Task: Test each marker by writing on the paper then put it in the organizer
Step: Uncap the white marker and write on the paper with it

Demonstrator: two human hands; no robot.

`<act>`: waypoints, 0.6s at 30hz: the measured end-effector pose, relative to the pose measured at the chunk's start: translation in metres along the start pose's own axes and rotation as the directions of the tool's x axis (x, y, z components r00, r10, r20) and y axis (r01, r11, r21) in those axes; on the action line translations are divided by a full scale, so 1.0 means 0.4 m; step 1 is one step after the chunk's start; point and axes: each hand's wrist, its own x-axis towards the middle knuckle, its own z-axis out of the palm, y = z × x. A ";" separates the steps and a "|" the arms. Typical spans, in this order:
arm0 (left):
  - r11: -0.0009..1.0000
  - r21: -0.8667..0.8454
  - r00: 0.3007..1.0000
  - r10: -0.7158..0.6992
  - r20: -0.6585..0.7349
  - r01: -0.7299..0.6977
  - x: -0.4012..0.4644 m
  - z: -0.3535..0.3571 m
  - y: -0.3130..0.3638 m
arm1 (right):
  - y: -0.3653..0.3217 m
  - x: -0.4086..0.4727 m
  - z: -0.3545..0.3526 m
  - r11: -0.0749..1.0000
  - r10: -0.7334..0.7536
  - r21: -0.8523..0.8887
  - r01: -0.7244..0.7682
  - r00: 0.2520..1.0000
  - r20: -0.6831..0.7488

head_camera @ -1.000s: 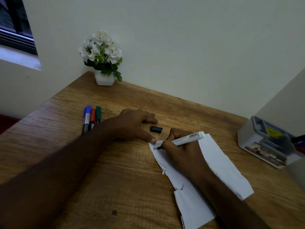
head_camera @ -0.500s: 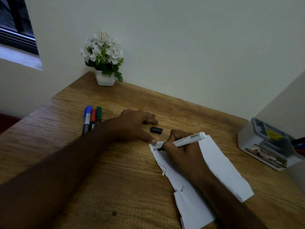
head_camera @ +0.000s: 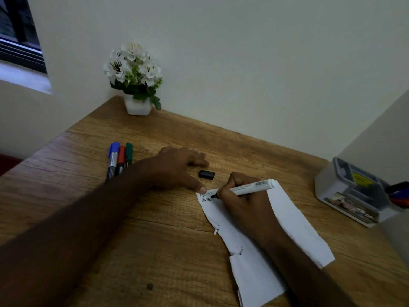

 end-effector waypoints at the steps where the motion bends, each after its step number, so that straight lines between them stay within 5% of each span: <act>1: 1.000 0.003 1.000 0.004 0.000 -0.004 0.000 0.000 0.000 | 0.001 0.000 0.000 1.000 -0.002 0.004 0.002 1.000 0.001; 18: 1.000 -0.002 1.000 -0.005 0.008 0.005 -0.001 -0.001 0.001 | 0.016 0.005 0.000 0.999 0.025 -0.048 -0.025 1.000 -0.012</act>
